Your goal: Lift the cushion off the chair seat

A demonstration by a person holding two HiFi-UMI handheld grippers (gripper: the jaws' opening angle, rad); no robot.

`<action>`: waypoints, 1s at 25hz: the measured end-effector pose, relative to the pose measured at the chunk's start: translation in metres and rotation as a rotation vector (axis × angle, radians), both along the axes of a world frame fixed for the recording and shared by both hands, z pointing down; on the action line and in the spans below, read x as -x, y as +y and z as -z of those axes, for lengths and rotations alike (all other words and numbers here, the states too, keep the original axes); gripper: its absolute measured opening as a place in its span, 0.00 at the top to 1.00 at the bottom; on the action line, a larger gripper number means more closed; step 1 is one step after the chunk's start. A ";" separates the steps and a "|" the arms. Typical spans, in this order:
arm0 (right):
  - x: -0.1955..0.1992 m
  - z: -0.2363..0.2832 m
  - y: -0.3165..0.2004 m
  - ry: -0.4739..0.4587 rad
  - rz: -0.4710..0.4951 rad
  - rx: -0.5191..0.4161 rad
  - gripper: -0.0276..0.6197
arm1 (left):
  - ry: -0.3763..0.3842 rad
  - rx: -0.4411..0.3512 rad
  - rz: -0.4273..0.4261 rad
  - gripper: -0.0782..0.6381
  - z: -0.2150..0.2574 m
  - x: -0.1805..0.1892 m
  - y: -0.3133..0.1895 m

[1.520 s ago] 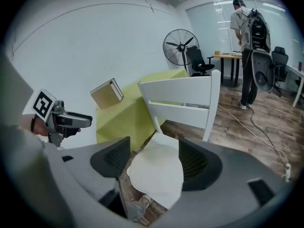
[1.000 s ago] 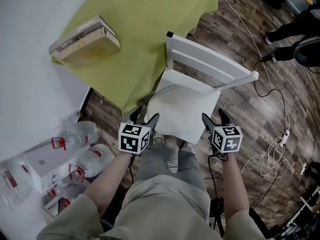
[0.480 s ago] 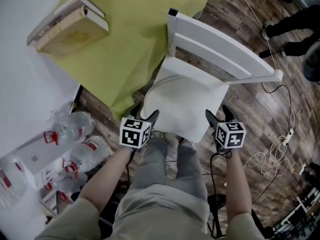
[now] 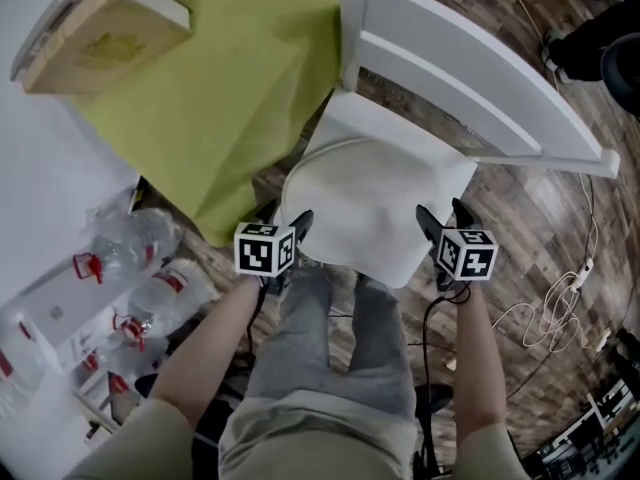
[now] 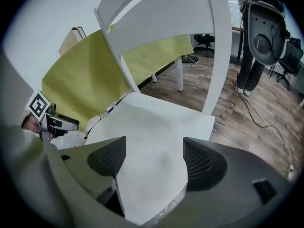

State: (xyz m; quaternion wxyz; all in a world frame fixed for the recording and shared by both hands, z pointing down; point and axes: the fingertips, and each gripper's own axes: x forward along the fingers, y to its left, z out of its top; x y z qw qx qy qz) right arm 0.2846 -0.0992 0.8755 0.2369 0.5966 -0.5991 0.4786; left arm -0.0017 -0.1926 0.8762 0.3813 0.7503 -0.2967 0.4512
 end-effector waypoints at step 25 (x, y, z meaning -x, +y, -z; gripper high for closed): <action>-0.009 -0.068 0.016 0.084 -0.080 0.072 0.51 | -0.093 0.076 0.084 0.51 -0.085 0.013 0.026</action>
